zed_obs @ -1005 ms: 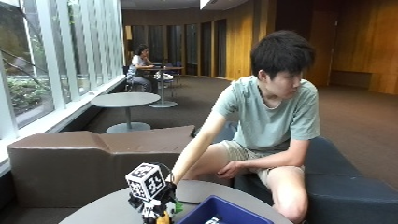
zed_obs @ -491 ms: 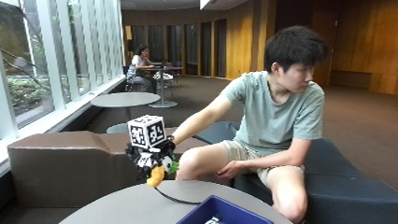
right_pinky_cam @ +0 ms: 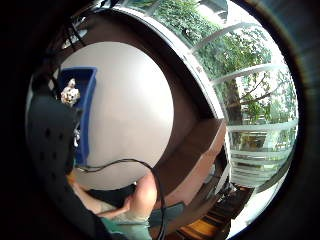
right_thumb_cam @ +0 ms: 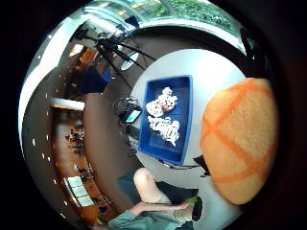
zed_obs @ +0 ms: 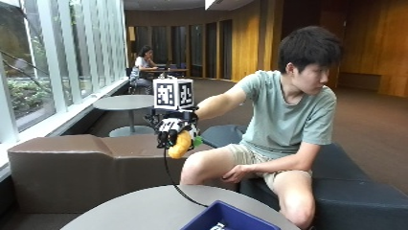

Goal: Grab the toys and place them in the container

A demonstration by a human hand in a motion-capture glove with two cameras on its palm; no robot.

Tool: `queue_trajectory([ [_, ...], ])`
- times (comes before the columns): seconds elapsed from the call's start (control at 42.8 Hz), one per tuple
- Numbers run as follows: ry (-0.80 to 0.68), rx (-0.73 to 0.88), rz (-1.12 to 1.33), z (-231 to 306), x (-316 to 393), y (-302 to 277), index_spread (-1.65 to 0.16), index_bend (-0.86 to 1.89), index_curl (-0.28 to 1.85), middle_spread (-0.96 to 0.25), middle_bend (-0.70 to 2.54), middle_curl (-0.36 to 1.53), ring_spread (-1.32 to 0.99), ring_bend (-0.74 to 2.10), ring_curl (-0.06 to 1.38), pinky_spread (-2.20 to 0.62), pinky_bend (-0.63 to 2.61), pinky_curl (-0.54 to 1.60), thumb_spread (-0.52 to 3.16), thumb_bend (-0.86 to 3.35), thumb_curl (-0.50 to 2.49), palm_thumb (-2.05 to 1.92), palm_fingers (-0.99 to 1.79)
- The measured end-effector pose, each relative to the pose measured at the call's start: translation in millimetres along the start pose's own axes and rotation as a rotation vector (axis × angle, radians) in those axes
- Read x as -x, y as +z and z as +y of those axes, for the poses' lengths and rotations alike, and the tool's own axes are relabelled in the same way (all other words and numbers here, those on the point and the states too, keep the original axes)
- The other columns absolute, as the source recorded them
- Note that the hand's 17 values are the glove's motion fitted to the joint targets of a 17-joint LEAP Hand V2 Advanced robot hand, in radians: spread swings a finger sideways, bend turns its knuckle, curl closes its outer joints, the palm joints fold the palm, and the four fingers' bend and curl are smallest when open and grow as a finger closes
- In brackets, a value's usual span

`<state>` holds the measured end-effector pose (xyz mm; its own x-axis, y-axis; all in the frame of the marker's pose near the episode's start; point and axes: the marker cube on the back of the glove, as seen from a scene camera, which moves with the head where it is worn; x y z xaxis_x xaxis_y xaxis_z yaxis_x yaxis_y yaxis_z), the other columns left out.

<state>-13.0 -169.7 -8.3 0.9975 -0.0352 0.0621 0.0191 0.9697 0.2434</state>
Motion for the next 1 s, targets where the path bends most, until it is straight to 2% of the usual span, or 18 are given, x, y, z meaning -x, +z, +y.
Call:
queue_trajectory([
  [0.304,-0.109,-0.011,-0.045,-2,91,-18,-0.56,0.83,1.05,-0.26,1.17,0.84,-0.37,1.45,0.68,-0.38,1.18,0.57,-0.09,0.17,1.01,0.71,0.78],
  [0.654,-0.212,0.058,-0.095,6,164,21,-0.58,0.71,1.18,-0.27,1.16,0.87,-0.36,1.46,0.68,-0.38,1.22,0.58,-0.07,0.14,1.05,0.70,0.70],
  [0.865,-0.170,0.195,-0.057,7,176,48,-0.58,0.58,1.23,-0.27,1.09,0.86,-0.35,1.45,0.67,-0.38,1.25,0.57,0.00,0.10,1.06,0.69,0.60],
  [0.935,-0.171,0.196,-0.025,12,174,60,-0.55,0.38,1.20,-0.28,0.89,0.81,-0.35,1.41,0.66,-0.38,1.36,0.59,0.11,0.07,1.06,0.66,0.30],
  [1.005,-0.179,0.198,-0.012,14,175,69,-0.53,0.26,1.16,-0.28,0.79,0.77,-0.34,1.38,0.64,-0.37,1.42,0.58,0.23,0.06,1.06,0.65,0.25],
])
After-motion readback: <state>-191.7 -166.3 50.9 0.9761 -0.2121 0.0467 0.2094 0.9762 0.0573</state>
